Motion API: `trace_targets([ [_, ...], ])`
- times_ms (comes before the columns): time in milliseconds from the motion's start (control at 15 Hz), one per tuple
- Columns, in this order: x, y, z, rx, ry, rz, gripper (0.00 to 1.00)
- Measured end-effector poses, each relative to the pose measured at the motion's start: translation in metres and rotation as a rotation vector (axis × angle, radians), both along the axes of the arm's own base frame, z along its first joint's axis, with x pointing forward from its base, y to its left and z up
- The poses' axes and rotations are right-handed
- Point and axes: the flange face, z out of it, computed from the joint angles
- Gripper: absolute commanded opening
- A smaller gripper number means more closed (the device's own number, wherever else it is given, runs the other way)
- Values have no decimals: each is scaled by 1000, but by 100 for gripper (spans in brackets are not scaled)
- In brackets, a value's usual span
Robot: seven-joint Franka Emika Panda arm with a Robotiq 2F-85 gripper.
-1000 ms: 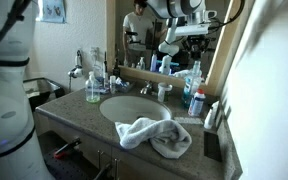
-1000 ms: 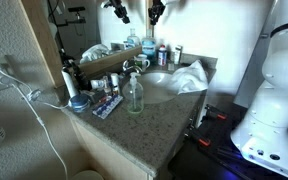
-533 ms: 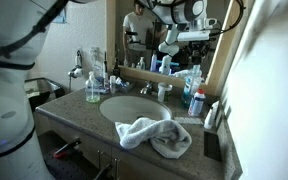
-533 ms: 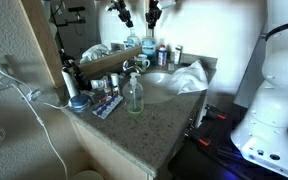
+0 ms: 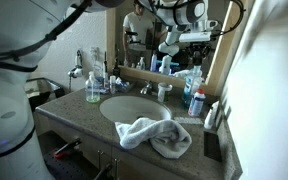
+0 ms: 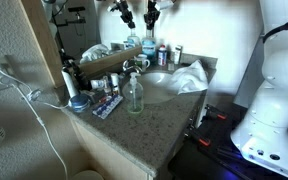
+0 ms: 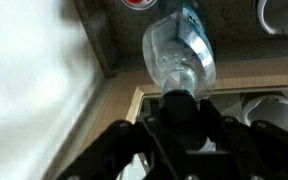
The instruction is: Put the black lid on the Listerine bottle then move it to the bottom left side of the counter
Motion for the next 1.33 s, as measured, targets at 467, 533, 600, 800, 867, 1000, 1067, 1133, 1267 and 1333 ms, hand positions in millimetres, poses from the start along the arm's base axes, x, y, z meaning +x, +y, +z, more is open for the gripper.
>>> trace_targets([
  [467,5,-5,-7,47,32,-10,19],
  [533,5,-5,-6,56,38,-11,19],
  [600,5,-6,-5,65,46,-10,19],
  [800,5,-6,-1,85,83,-7,19],
  [867,5,-6,0,89,98,-8,24],
  [1000,5,-6,2,98,127,-10,70],
  [1067,5,-7,2,101,137,-11,77],
  [1133,5,-7,-1,106,153,-12,83],
  [1267,6,-9,-7,112,175,-16,98],
  [1333,7,-10,-10,115,184,-17,100],
])
